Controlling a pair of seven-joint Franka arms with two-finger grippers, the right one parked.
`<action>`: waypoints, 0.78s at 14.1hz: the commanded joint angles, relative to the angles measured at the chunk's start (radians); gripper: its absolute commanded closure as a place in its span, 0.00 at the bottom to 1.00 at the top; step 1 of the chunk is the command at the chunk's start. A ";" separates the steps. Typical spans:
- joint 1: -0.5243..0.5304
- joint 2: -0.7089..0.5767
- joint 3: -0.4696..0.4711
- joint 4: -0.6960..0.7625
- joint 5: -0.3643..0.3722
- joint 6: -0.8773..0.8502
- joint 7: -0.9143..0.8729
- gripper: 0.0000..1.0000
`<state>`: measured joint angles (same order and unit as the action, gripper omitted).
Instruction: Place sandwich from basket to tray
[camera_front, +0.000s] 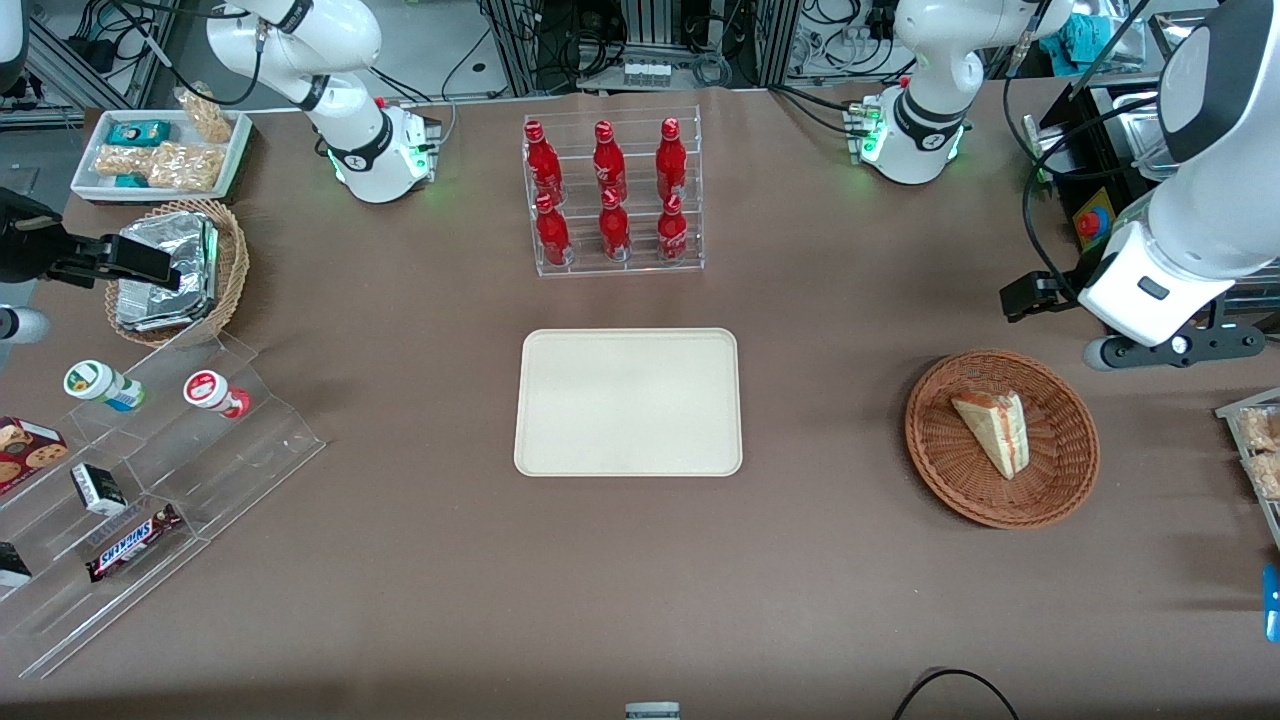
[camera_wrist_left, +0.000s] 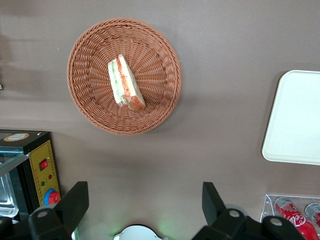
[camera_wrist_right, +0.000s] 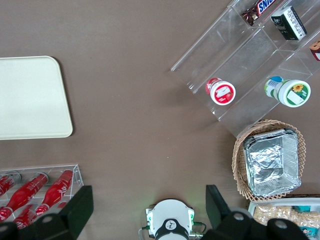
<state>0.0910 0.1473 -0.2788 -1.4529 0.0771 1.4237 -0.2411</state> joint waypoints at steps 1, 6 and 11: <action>0.007 -0.003 -0.003 -0.004 0.001 0.001 -0.011 0.00; 0.010 -0.002 0.001 -0.015 0.001 -0.003 -0.012 0.00; 0.087 0.032 0.004 -0.072 -0.049 -0.042 -0.012 0.00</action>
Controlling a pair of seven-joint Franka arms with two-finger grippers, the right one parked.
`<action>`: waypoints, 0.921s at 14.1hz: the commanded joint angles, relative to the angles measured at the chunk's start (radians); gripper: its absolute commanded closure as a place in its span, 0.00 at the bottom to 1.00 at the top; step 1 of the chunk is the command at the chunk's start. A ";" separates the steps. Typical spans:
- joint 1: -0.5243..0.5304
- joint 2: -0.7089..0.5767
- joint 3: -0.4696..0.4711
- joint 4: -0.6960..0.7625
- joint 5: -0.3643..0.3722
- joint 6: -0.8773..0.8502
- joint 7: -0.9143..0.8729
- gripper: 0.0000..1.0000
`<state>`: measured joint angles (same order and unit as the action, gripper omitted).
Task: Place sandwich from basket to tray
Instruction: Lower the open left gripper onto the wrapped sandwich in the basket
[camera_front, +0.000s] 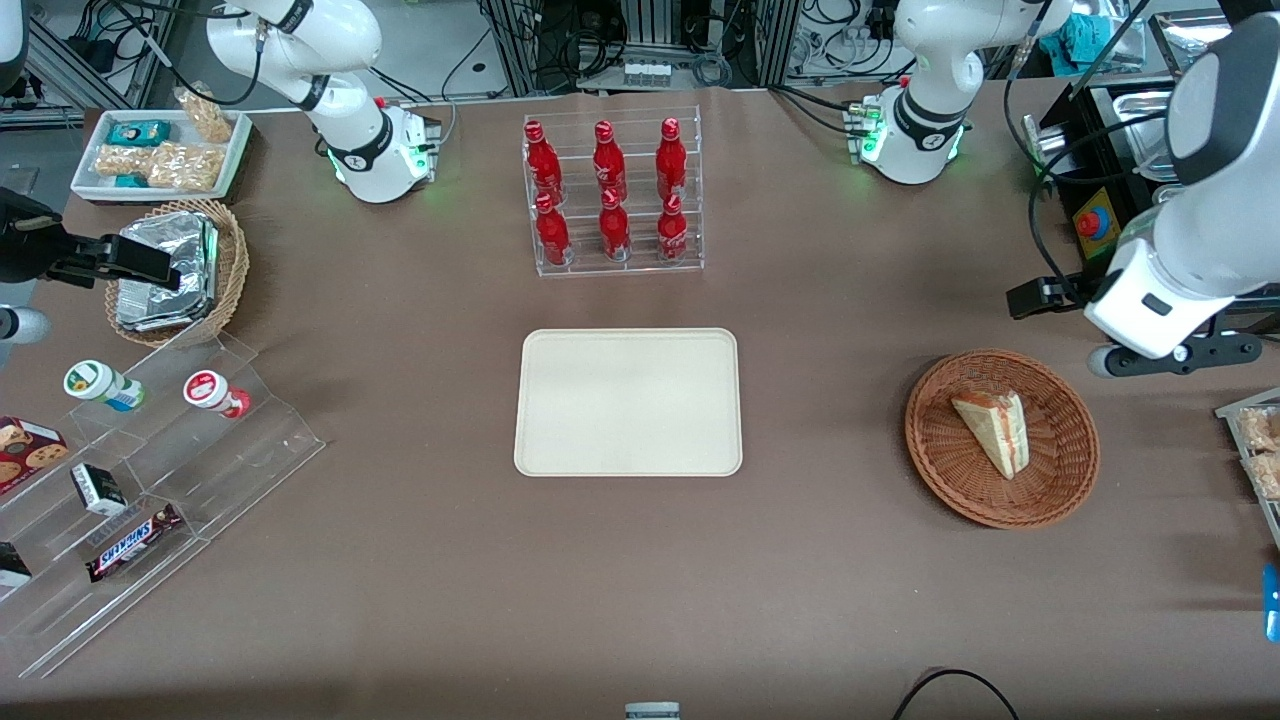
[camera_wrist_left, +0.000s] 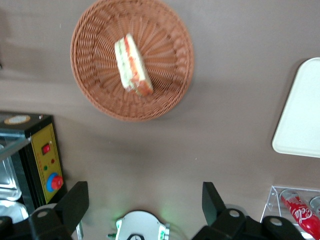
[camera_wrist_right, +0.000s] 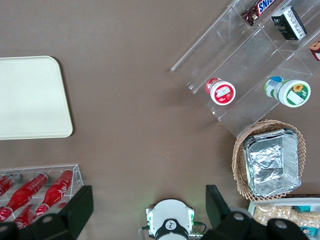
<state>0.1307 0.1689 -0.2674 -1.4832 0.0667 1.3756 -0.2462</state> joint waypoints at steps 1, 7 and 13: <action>0.052 0.008 -0.006 -0.069 -0.039 0.041 -0.007 0.00; 0.052 -0.017 0.023 -0.357 -0.024 0.395 -0.033 0.00; 0.052 -0.016 0.082 -0.673 -0.024 0.894 -0.031 0.00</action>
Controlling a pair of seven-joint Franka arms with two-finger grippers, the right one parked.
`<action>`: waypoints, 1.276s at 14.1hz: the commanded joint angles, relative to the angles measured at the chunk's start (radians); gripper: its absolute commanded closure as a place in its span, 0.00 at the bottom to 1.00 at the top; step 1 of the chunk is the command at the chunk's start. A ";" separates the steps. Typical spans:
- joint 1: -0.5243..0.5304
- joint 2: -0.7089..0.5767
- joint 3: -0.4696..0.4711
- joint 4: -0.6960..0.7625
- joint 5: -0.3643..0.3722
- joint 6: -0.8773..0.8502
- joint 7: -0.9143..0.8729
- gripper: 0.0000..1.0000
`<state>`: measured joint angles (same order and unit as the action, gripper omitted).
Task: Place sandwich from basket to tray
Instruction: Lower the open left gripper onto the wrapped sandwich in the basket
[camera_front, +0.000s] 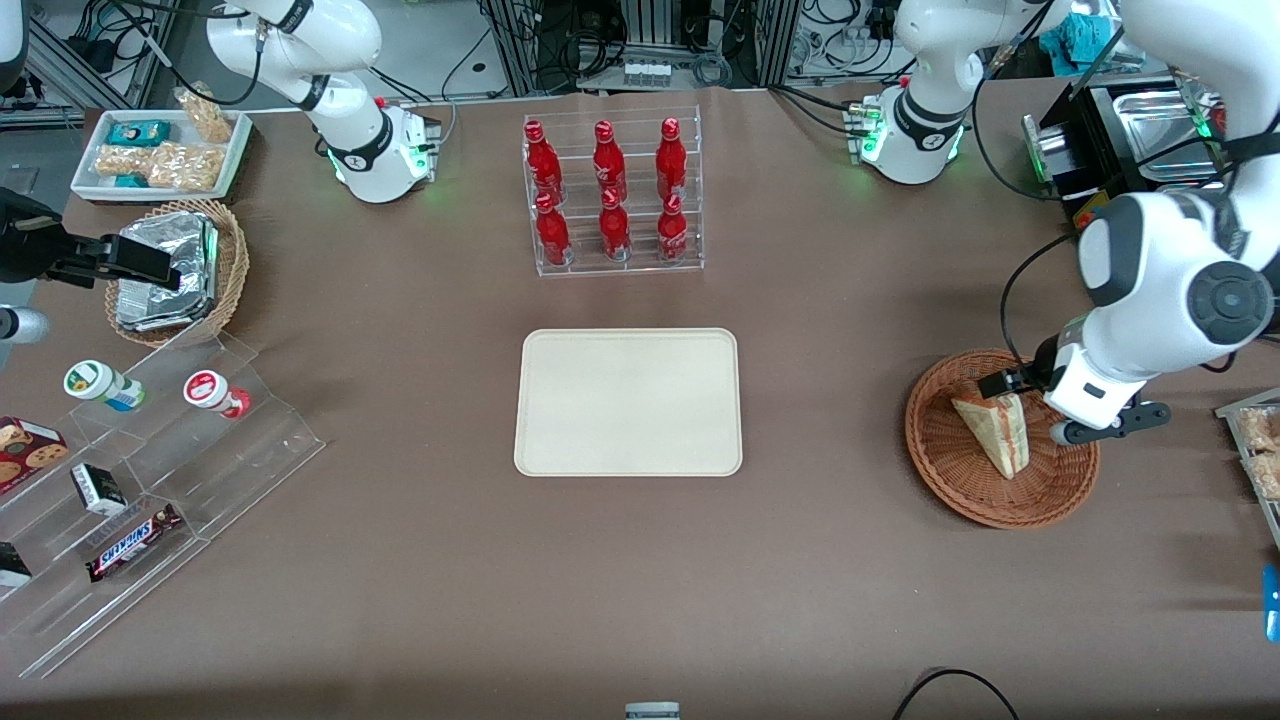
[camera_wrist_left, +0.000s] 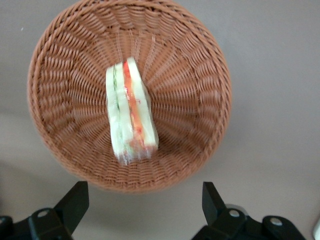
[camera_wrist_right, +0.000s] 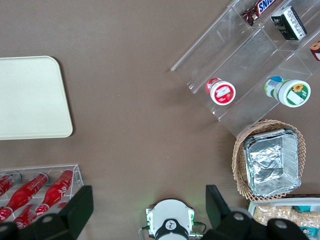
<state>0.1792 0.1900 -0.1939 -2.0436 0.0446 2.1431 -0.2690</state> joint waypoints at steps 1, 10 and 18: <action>0.003 -0.029 0.016 -0.148 -0.002 0.194 -0.007 0.00; 0.003 0.106 0.056 -0.182 -0.002 0.408 -0.004 0.01; 0.002 0.112 0.057 -0.168 -0.003 0.426 -0.041 0.85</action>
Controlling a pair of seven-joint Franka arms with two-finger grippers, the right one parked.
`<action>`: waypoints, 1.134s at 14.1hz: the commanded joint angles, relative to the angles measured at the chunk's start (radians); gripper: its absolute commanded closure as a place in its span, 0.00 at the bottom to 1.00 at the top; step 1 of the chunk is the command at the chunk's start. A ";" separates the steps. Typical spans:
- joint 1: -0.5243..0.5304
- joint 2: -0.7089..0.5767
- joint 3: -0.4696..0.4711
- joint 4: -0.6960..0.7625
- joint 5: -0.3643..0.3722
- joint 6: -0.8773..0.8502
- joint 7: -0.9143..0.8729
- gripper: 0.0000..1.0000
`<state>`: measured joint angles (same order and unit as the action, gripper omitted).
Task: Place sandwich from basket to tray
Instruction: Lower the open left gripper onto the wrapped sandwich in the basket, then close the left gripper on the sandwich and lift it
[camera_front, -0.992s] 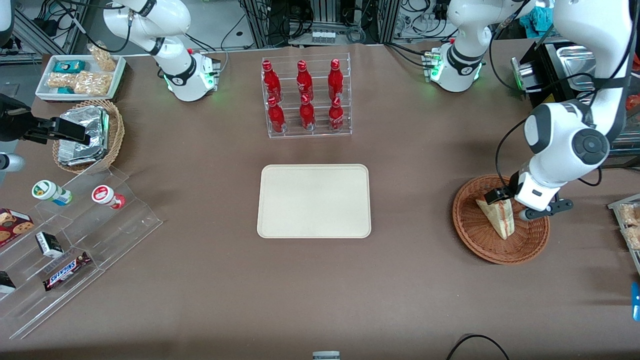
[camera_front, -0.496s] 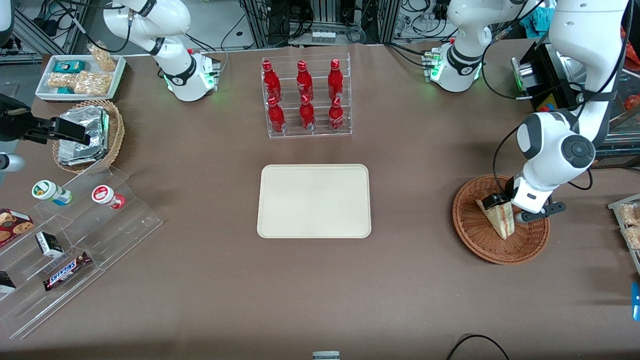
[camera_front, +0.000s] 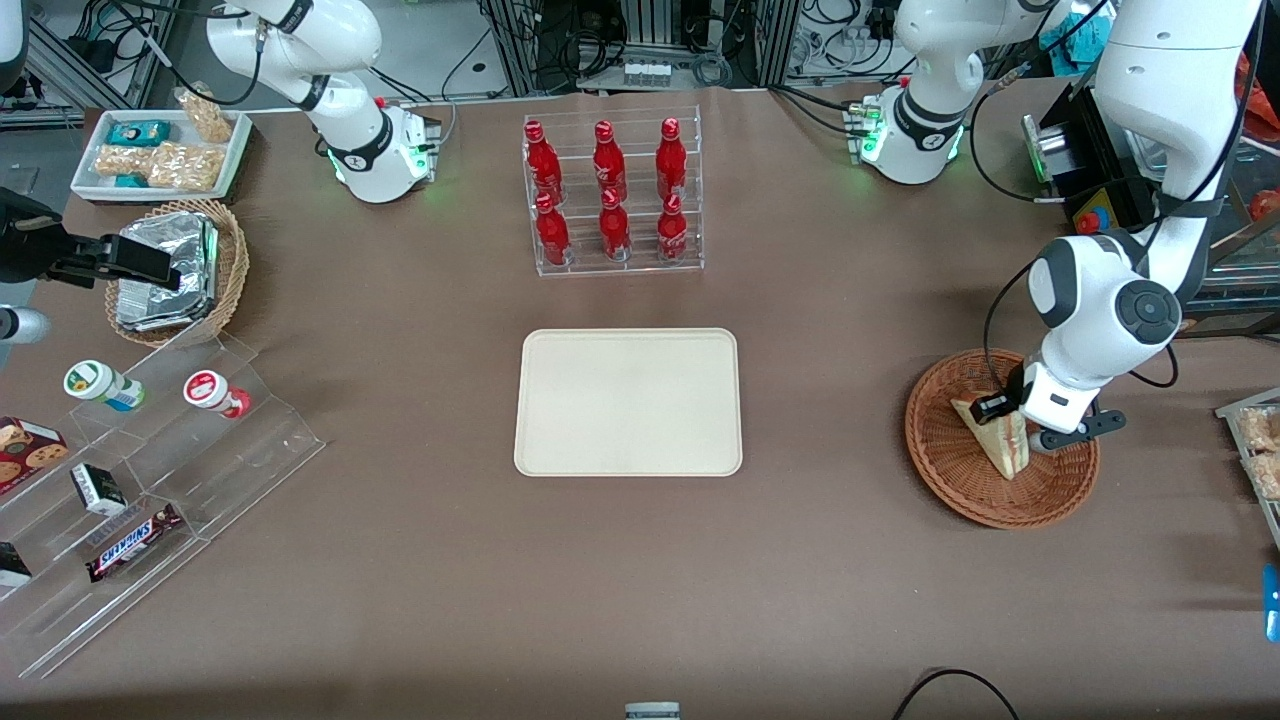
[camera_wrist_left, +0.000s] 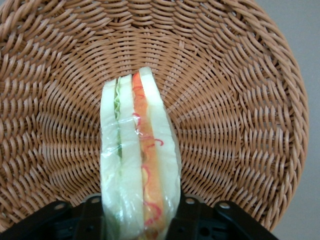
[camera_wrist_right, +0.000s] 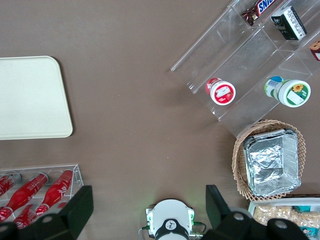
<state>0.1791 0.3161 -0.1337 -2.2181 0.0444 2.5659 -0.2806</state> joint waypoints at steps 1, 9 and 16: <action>-0.004 -0.023 -0.004 0.021 -0.003 -0.030 -0.041 0.85; -0.189 -0.141 -0.044 0.116 -0.011 -0.406 -0.054 0.86; -0.481 -0.039 -0.081 0.230 -0.124 -0.435 -0.087 0.84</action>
<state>-0.2228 0.2091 -0.2215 -2.0763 -0.0422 2.1523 -0.3599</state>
